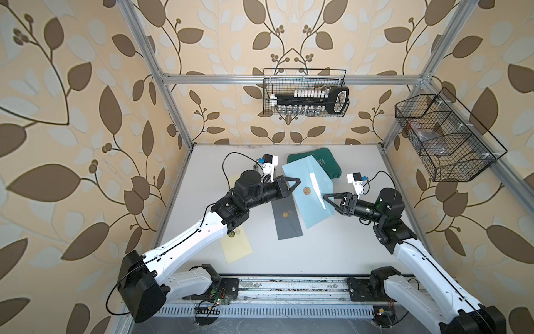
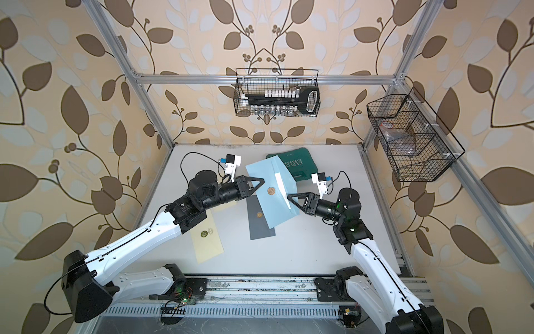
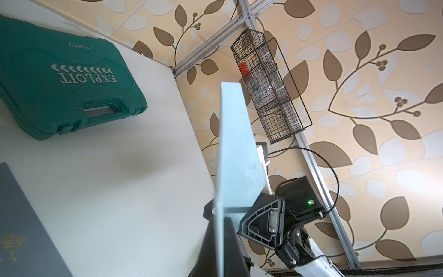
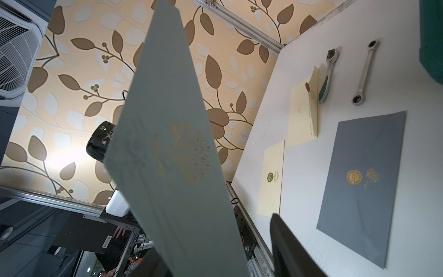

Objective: Open the envelope
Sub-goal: Open the envelope flap on the envelope.

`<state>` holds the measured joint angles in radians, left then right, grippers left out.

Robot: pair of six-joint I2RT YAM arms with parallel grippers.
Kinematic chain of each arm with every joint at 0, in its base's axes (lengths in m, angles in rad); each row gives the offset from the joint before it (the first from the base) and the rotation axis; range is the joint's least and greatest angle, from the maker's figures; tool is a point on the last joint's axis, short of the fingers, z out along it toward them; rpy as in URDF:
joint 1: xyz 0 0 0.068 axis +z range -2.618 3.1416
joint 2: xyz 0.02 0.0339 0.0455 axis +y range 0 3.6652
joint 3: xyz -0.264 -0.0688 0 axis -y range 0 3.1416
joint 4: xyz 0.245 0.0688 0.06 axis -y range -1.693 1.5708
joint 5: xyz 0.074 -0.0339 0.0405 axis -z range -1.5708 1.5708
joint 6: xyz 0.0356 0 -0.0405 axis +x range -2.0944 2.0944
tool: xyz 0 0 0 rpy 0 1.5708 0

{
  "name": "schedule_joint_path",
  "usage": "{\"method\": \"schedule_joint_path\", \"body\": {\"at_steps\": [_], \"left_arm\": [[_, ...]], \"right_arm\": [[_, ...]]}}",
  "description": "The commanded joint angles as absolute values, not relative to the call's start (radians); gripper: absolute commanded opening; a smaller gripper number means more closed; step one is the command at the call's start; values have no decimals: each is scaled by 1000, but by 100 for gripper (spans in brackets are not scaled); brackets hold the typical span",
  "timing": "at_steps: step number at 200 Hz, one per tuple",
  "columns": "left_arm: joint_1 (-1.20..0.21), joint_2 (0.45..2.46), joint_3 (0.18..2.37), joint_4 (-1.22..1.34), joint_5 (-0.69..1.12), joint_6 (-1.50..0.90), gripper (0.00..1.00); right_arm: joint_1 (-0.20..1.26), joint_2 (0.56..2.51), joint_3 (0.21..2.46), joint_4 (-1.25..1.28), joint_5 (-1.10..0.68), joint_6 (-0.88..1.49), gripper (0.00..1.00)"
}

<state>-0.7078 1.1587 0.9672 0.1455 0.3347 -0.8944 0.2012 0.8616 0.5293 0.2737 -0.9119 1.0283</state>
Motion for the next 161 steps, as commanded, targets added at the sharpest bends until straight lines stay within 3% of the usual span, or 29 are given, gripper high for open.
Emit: {"method": "schedule_joint_path", "body": {"at_steps": [1,115,153,161], "left_arm": [[-713,1148,999,198,359,-899,0],[-713,1127,1004,102,297,-862,0],[-713,1138,1005,33,259,-827,16],[-714,1144,1003,26,254,-827,25]], "right_arm": [[226,878,540,279,-926,1020,57],[243,898,548,278,-926,1022,24],[241,879,559,219,-909,986,12],[242,876,565,191,-900,967,7]]}}
